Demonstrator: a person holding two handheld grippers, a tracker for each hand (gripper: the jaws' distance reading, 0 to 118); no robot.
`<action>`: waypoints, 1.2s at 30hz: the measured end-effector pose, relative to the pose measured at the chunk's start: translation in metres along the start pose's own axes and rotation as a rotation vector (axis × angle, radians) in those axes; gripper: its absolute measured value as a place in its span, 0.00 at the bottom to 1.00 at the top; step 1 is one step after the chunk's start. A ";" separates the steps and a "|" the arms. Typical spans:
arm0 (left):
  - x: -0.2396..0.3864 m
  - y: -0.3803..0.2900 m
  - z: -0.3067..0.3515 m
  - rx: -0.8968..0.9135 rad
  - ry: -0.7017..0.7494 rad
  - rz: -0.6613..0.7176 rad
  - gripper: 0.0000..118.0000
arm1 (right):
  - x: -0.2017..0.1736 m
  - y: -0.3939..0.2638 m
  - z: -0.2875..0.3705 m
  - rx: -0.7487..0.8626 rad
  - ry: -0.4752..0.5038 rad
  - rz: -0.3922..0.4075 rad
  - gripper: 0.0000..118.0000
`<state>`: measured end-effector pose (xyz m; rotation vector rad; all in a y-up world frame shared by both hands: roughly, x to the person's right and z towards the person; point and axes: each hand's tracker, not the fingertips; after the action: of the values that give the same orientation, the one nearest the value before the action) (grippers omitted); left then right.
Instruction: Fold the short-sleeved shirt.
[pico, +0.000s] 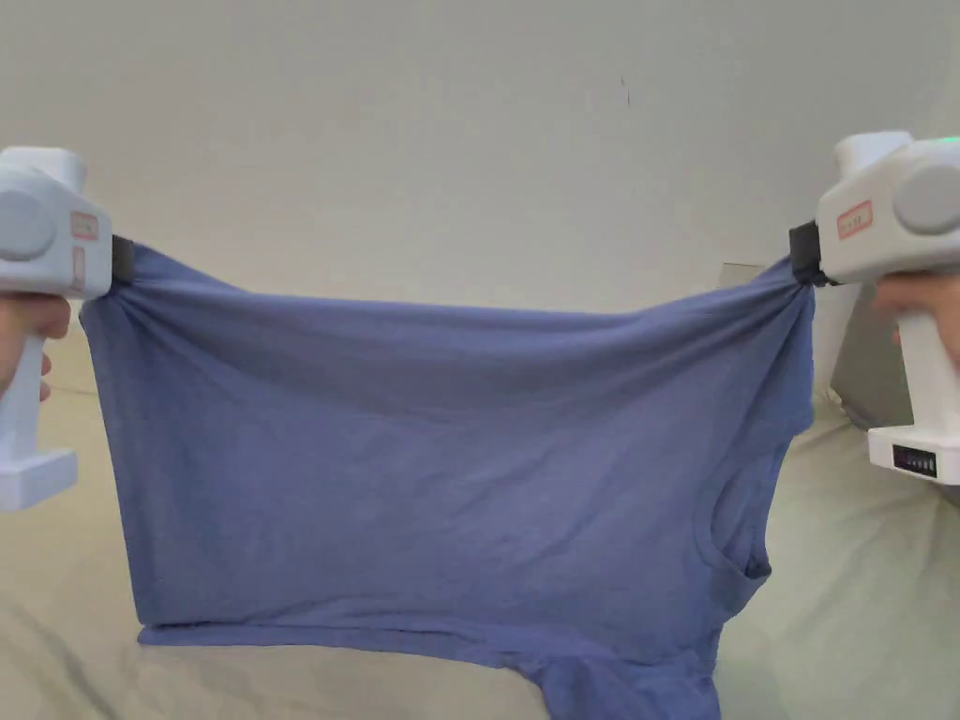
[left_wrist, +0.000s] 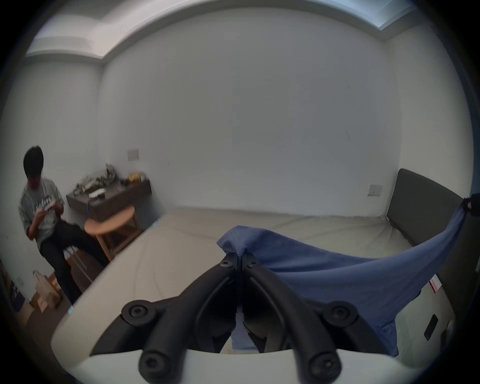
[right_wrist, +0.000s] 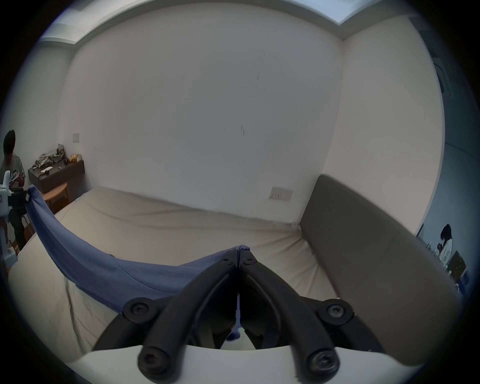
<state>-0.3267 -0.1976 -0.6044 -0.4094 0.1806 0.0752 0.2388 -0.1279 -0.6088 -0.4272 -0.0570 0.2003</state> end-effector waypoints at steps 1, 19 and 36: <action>-0.001 -0.017 -0.008 -0.025 -0.005 0.016 0.00 | -0.002 -0.018 -0.015 -0.038 0.016 -0.025 0.01; -0.040 -0.327 0.087 -0.402 -0.095 0.086 0.00 | -0.039 -0.387 0.027 -0.403 0.115 -0.030 0.01; -0.137 -0.397 0.289 -0.405 -0.103 0.266 0.00 | 0.009 -0.494 0.258 -0.491 0.275 -0.097 0.01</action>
<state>-0.3718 -0.4496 -0.1632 -0.7818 0.1164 0.3982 0.3115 -0.4612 -0.1685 -0.9355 0.1463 0.0277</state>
